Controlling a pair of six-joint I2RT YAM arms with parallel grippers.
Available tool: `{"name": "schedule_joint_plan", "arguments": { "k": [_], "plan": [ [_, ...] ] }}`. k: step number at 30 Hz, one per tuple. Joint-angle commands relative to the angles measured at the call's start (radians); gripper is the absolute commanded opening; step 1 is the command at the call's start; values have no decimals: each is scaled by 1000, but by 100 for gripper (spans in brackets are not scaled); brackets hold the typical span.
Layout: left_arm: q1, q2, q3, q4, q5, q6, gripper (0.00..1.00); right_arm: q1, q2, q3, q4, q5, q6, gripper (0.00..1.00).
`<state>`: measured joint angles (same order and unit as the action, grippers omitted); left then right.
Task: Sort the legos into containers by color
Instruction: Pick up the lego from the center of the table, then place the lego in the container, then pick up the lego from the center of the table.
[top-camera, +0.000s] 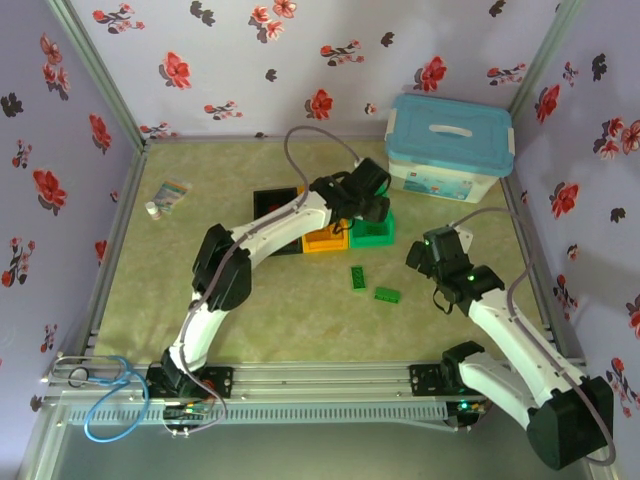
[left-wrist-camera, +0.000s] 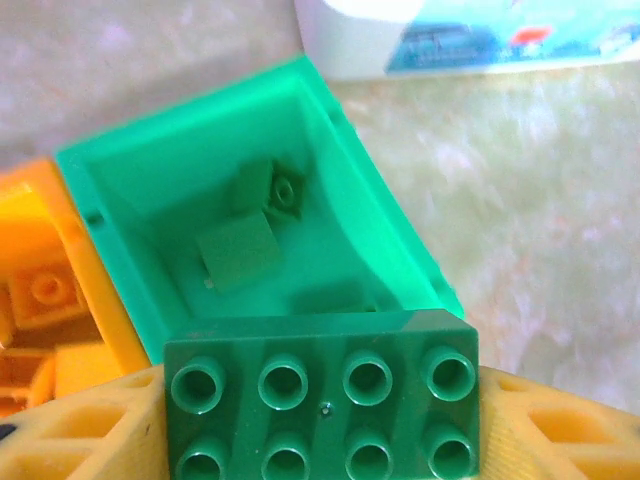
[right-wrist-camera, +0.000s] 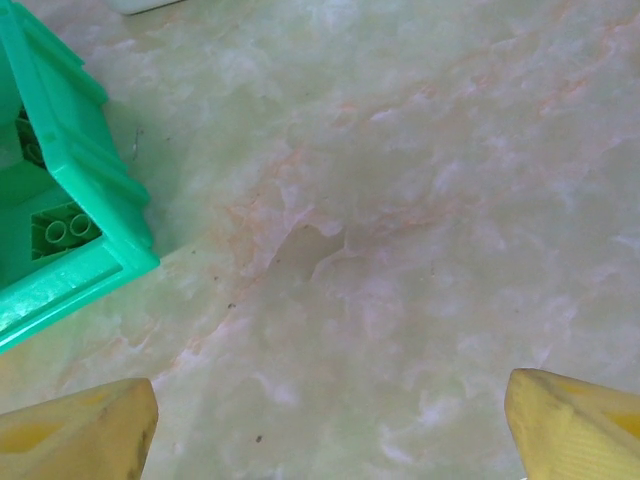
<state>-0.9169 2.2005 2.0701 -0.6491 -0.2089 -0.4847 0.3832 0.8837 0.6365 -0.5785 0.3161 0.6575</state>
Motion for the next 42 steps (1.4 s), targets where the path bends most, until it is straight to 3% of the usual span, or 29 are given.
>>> {"name": "schedule_joint_plan", "arguments": {
  "k": [1, 3, 5, 19, 31, 42],
  "plan": [
    [12, 70, 92, -80, 12, 60, 59, -7, -25, -9, -20, -53, -9, 91],
    [16, 75, 126, -87, 16, 74, 68, -7, -28, -14, -11, -89, -24, 91],
    [16, 59, 134, -84, 13, 83, 71, -6, -27, -14, -13, -105, -28, 91],
    [15, -156, -104, 39, 27, 76, 75, 56, 6, -6, -11, -150, -53, 90],
    [18, -532, -681, 308, -20, 12, 75, 220, 238, 80, 67, -229, -129, 89],
    [19, -797, -1072, 426, -72, -57, 75, 320, 552, 211, 122, -242, -119, 77]
  ]
}}
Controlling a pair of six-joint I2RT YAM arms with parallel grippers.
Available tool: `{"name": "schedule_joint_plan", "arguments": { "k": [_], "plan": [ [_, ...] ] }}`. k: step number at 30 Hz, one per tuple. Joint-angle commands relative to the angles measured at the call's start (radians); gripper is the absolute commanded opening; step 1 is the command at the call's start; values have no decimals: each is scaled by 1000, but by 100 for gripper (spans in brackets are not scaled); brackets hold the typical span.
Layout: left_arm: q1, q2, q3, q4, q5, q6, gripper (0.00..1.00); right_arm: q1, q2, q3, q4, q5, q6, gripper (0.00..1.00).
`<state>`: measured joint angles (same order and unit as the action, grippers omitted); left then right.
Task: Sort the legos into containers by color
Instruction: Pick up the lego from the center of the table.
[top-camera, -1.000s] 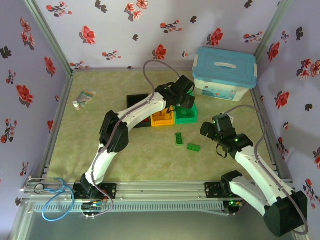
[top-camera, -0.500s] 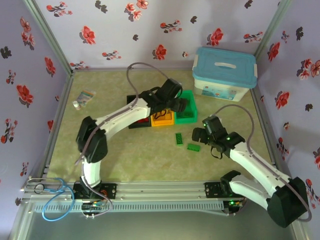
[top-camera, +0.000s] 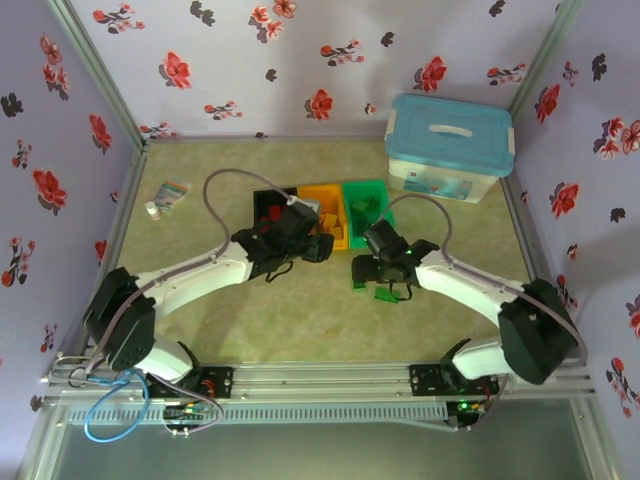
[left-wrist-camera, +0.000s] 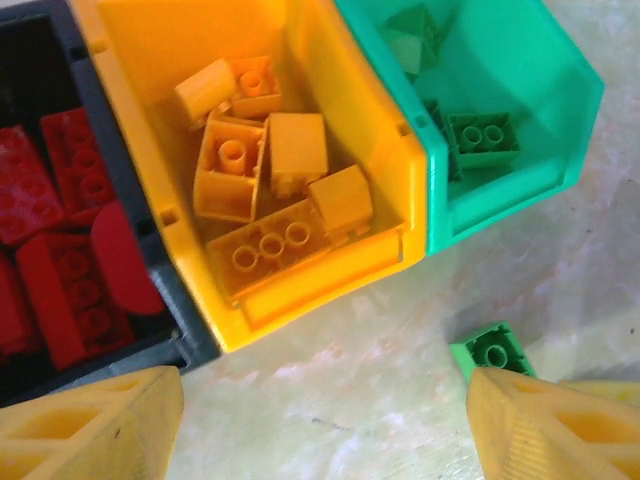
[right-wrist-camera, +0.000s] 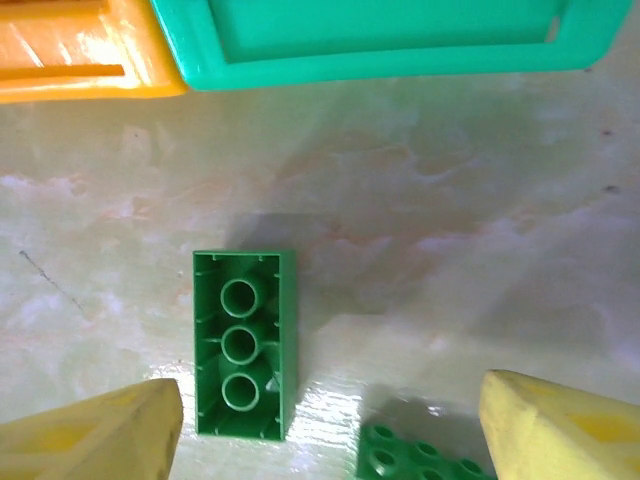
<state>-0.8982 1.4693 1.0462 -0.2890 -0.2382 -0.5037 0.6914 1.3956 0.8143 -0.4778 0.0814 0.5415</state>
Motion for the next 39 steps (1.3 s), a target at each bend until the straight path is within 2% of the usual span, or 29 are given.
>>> {"name": "schedule_joint_plan", "arguments": {
  "k": [1, 14, 19, 25, 32, 39],
  "plan": [
    [1, -84, -69, 68, -50, -44, 75, 15, 54, 38, 26, -10, -1, 76],
    [5, -237, -255, 42, -101, -88, 75, 70, 278, 153, 13, 7, 18, 62],
    [7, -267, -287, 42, -112, -91, 75, 96, 318, 185, -21, 33, 17, 47],
    [10, -286, -302, 41, -119, -89, 75, 112, 322, 217, -72, 79, 24, 34],
    [11, -330, -331, 47, -122, -84, 75, 106, 236, 300, -171, 203, -16, 31],
    [-19, -380, -385, 84, -109, -96, 75, -34, 242, 453, -227, 206, -117, 31]
  ]
}}
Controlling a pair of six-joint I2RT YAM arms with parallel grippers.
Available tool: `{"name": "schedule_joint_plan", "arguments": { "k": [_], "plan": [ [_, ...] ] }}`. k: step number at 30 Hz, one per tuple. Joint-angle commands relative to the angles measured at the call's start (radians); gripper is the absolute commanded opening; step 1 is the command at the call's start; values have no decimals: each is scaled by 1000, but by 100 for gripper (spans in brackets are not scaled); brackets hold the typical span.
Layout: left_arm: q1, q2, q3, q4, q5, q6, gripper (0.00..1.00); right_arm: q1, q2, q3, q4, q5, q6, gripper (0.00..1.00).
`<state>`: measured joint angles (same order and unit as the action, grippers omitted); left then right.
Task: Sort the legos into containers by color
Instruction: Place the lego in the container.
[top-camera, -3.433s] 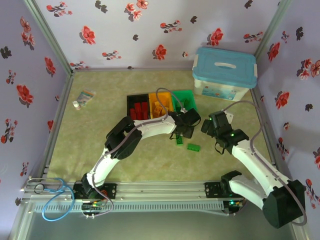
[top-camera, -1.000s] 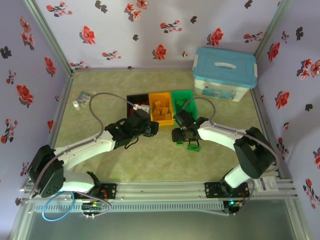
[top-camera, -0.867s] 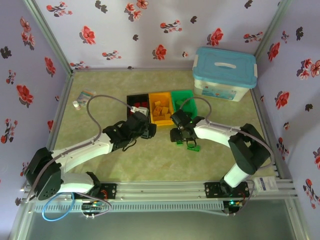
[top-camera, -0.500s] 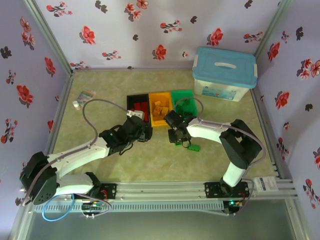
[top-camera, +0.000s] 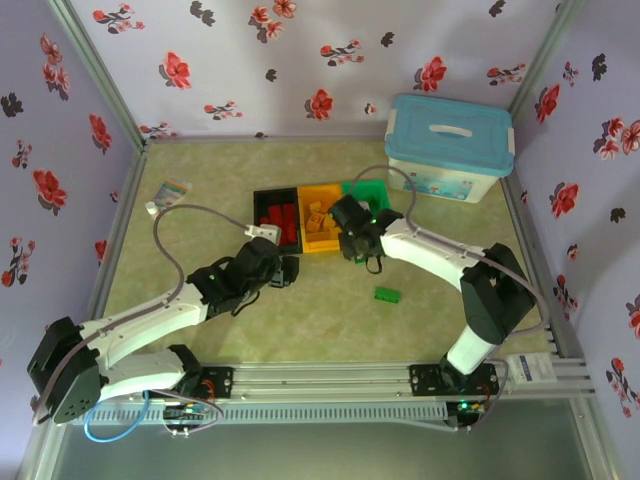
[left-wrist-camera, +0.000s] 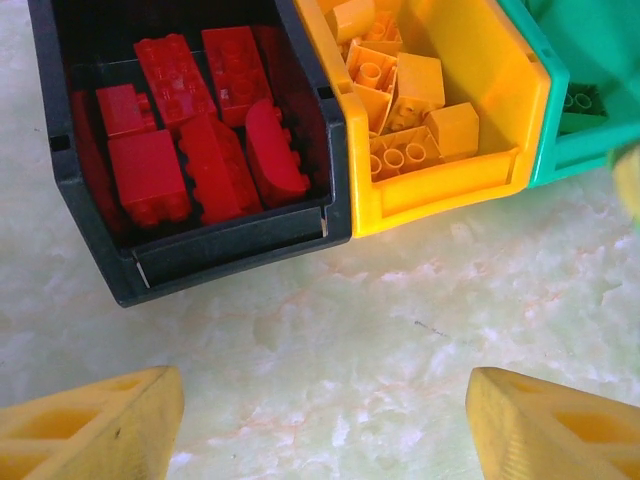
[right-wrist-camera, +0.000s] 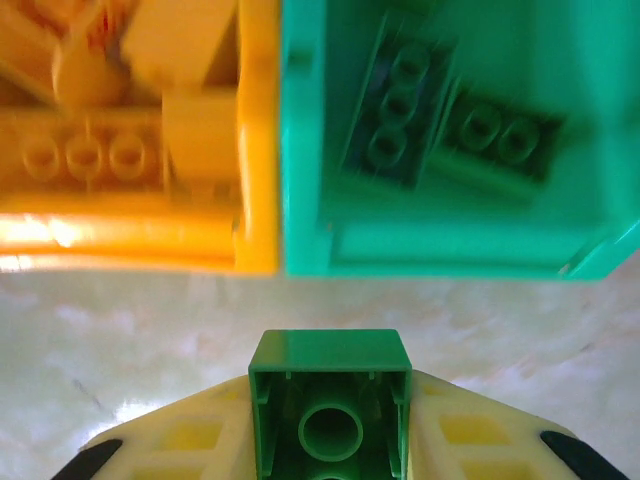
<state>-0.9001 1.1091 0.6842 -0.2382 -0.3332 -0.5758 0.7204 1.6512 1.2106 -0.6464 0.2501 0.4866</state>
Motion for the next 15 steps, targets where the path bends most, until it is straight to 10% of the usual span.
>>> {"name": "schedule_joint_plan", "arguments": {
  "k": [1, 10, 13, 15],
  "plan": [
    [-27, -22, -30, 40, -14, -27, 75, -85, -6, 74, -52, 26, -75, 31],
    [-109, 9, -60, 71, -36, -78, 74, -212, 219, 331, -100, -18, -153, 33],
    [-134, 26, -47, 62, -44, -65, 74, -226, 278, 421, -134, 20, -158, 49],
    [-147, 41, -35, 59, -48, -53, 74, -225, 294, 458, -158, 18, -157, 76]
  ]
}}
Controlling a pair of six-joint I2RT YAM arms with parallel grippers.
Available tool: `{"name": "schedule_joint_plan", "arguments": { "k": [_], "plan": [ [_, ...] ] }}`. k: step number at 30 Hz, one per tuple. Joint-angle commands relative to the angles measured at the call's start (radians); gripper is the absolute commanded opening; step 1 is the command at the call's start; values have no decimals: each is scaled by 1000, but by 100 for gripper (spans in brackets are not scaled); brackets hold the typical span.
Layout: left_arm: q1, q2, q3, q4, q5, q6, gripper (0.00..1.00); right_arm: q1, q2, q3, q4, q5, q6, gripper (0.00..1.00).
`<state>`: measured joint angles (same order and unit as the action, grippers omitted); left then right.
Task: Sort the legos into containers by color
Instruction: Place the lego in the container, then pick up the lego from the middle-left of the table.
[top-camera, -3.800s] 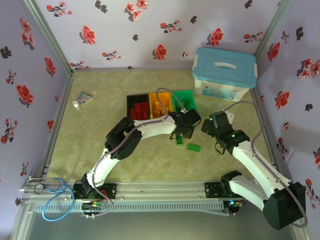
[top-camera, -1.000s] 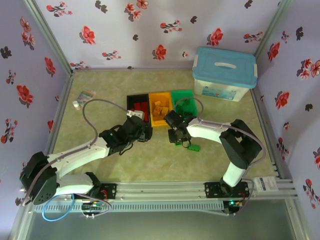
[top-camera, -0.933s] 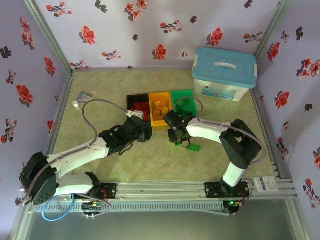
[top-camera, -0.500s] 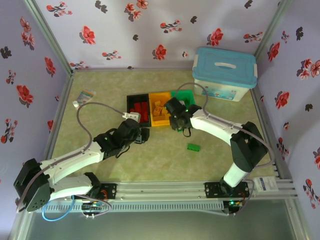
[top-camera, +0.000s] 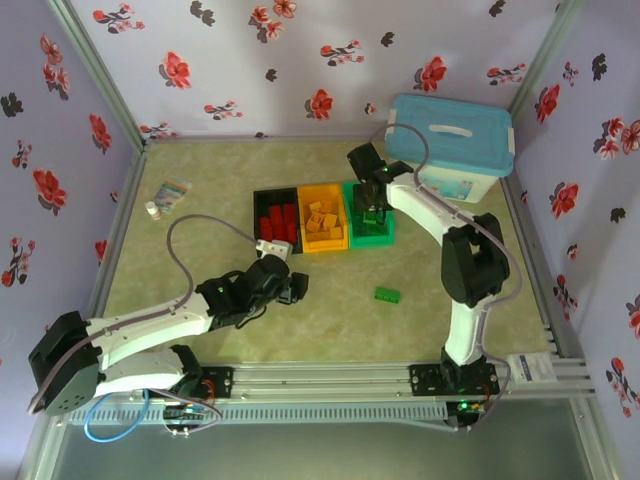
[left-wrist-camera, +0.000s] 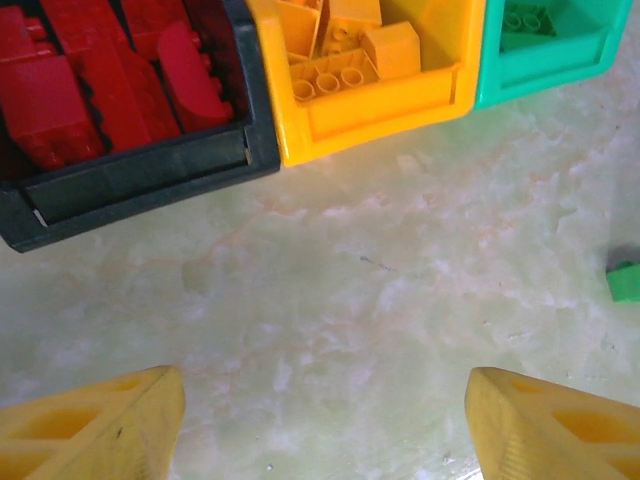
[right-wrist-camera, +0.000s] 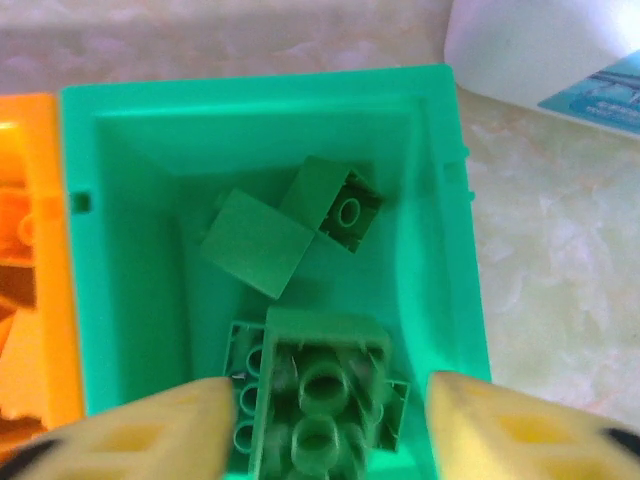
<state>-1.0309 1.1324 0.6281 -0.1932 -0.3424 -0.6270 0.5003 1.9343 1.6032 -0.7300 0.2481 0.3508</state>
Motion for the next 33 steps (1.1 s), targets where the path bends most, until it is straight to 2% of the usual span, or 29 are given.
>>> {"name": "schedule_joint_plan", "arguments": {
  "k": [1, 3, 10, 16, 22, 26, 33],
  "plan": [
    [-22, 26, 28, 14, -39, 4, 74, -1, 4, 65, -76, 14, -19, 81],
    [-37, 48, 43, 19, -36, 22, 74, 12, -34, 34, -60, 33, -9, 85],
    [-90, 201, 155, 34, 22, 105, 75, 25, -279, -206, 34, 75, 51, 88],
    [-148, 410, 336, 17, 94, 159, 76, 14, -507, -401, 80, 149, 115, 94],
    [-213, 626, 551, -41, 126, 221, 77, -28, -702, -544, 83, 168, 168, 99],
    [-219, 737, 657, -43, 222, 227, 78, -58, -798, -613, 78, 166, 186, 99],
    [-224, 881, 815, -119, 292, 346, 79, -90, -882, -680, 65, 147, 193, 99]
  ]
}}
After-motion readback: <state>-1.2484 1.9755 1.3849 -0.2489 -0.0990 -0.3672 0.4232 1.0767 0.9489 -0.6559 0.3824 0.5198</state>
